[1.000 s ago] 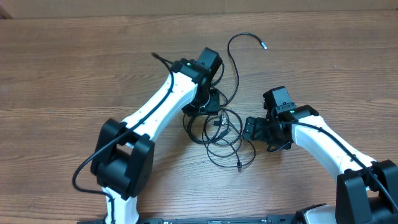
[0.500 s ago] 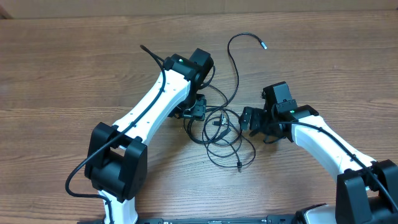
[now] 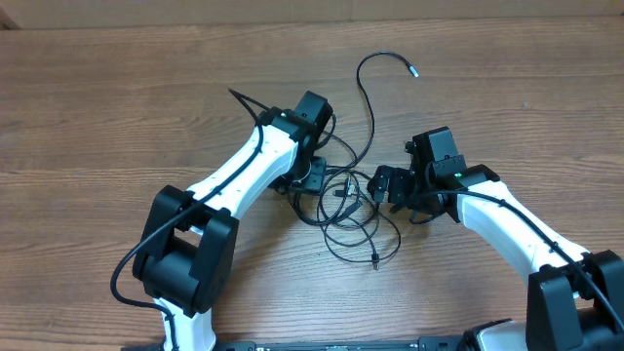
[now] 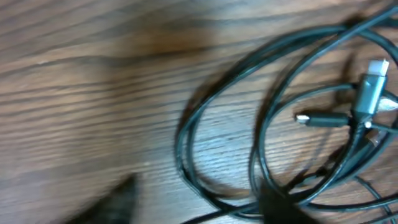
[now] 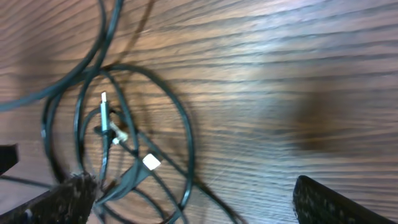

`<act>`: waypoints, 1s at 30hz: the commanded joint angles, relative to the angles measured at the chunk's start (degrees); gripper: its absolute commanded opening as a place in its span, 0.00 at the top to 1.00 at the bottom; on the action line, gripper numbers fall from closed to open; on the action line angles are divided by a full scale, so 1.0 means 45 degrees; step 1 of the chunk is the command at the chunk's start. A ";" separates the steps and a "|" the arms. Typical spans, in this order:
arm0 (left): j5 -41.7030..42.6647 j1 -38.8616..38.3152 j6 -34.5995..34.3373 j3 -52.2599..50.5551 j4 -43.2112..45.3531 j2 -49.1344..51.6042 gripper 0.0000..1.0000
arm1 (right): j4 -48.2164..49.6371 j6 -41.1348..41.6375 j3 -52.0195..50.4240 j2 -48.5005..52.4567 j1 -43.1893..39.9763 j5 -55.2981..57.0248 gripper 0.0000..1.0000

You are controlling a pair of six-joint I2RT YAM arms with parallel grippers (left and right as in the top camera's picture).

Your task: Untangle cables

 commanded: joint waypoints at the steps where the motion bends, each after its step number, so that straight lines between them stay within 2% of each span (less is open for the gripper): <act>1: 0.1608 -0.0015 0.1627 0.0015 0.0049 -0.0253 0.96 | 0.0029 0.0053 0.0146 0.0039 -0.0034 -0.1423 0.00; 6: 0.1729 0.0000 0.1953 0.1064 -0.0413 -0.1277 0.96 | 0.0092 0.0049 0.0146 0.0039 -0.0034 -0.2987 0.00; 15: 0.1729 -0.0005 0.1953 0.3555 -0.0690 -0.4255 0.96 | 0.0204 0.0049 0.0146 0.0039 -0.0034 -0.3444 0.00; 24: 0.1734 -0.0005 0.1938 0.4255 0.1316 -0.6761 0.96 | 0.0335 0.0053 0.0146 0.0039 -0.0034 -0.3463 0.00; 30: 0.1617 0.0000 0.1938 0.4255 0.2254 -0.7373 0.96 | 0.0325 0.0053 0.0146 0.0039 -0.0024 -0.3468 0.00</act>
